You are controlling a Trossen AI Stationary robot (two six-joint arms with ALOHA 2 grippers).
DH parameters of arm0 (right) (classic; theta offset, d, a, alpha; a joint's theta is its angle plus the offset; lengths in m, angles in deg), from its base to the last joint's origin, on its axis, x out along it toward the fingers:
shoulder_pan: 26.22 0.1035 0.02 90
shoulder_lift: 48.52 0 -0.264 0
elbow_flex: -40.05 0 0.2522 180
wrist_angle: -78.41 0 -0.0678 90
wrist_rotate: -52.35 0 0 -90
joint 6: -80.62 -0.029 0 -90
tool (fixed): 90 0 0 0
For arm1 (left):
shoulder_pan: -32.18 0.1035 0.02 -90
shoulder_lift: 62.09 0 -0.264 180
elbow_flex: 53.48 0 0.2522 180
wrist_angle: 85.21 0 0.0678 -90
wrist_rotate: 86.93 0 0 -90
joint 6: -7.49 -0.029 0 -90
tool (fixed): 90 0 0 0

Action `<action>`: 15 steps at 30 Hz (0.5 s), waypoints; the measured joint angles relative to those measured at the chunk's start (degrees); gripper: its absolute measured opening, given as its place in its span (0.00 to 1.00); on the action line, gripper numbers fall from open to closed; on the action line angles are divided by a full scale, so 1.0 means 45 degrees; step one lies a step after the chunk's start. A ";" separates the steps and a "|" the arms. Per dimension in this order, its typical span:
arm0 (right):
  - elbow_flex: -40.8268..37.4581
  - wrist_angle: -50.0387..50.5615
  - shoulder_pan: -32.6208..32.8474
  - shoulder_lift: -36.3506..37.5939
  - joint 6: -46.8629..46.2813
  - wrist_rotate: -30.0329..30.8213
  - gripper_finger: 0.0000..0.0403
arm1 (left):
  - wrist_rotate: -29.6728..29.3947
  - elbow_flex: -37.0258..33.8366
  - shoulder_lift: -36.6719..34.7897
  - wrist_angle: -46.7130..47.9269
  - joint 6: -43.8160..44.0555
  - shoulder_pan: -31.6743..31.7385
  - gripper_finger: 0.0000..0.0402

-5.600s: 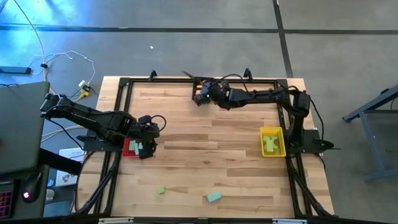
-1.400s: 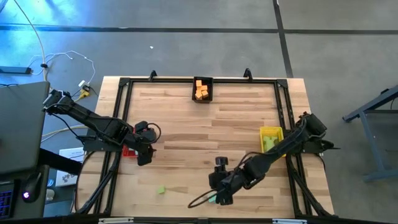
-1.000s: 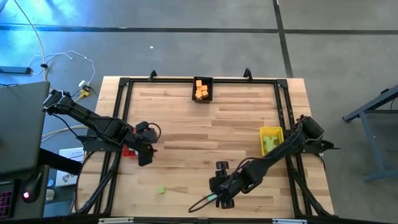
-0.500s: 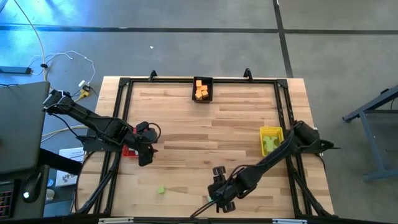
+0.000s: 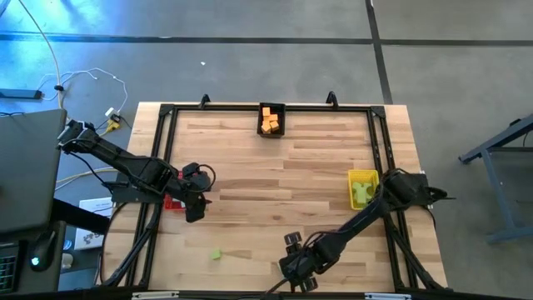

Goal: Sort & place blocks by color
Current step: Put the blue block into the red bin

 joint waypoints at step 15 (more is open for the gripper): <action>0.0034 -0.0240 0.0135 -0.0661 -0.0033 0.0608 0.48 | -0.0029 0.0000 0.0001 0.0000 0.0000 -0.0002 0.45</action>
